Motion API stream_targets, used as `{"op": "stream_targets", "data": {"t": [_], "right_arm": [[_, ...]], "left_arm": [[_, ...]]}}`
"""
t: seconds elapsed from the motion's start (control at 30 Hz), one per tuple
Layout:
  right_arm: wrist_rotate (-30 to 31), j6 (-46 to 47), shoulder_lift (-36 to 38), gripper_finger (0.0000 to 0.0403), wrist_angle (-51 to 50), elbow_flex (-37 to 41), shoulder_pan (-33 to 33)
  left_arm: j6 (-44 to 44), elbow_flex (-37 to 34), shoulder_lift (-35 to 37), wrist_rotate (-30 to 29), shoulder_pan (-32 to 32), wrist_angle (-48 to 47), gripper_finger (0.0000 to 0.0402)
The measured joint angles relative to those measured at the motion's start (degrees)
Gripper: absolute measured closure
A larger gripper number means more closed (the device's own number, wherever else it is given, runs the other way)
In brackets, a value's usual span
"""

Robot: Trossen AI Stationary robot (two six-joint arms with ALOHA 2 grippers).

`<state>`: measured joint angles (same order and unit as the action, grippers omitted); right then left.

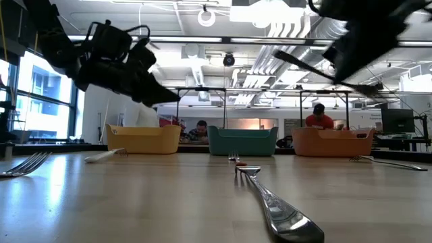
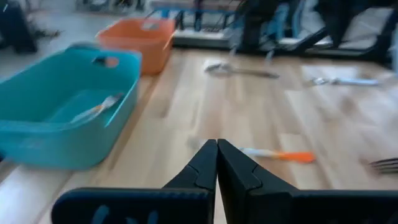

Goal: Sort silverware by color (type)
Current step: Put the bottom right black fork into the yellow bin

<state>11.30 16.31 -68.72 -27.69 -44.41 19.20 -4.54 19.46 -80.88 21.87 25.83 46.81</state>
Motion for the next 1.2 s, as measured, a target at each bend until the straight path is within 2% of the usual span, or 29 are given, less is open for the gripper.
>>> {"op": "stream_targets", "data": {"t": [0.1, 0.33, 0.53, 0.67, 0.83, 1.2], "right_arm": [[3.1, -5.9, 1.1, 0.0402, 11.7, 3.1, -4.7], [3.3, -18.3, -1.7, 0.0403, 50.5, 10.4, -14.1], [-0.1, -23.5, -7.9, 0.0403, 69.0, 9.9, -18.4], [-0.9, -24.2, -11.9, 0.0403, 75.4, 7.6, -19.1], [-1.3, -24.1, -15.0, 0.0403, 78.3, 4.6, -19.0], [-2.9, -22.3, -19.0, 0.0403, 79.1, -1.0, -19.2]], "left_arm": [[1.6, 0.4, 0.0, -0.4, -3.2, 3.2, 0.0381], [4.5, 4.4, 0.0, -3.9, -10.2, 6.3, 0.0312], [6.8, 9.8, 0.0, -10.6, -15.7, 6.4, 0.0251], [7.3, 12.3, 0.0, -14.4, -17.3, 6.3, 0.022], [7.3, 13.3, 0.0, -14.6, -17.7, 6.1, 0.02], [7.4, 13.3, 0.0, -14.6, -18.6, 9.8, 0.0199]]}}
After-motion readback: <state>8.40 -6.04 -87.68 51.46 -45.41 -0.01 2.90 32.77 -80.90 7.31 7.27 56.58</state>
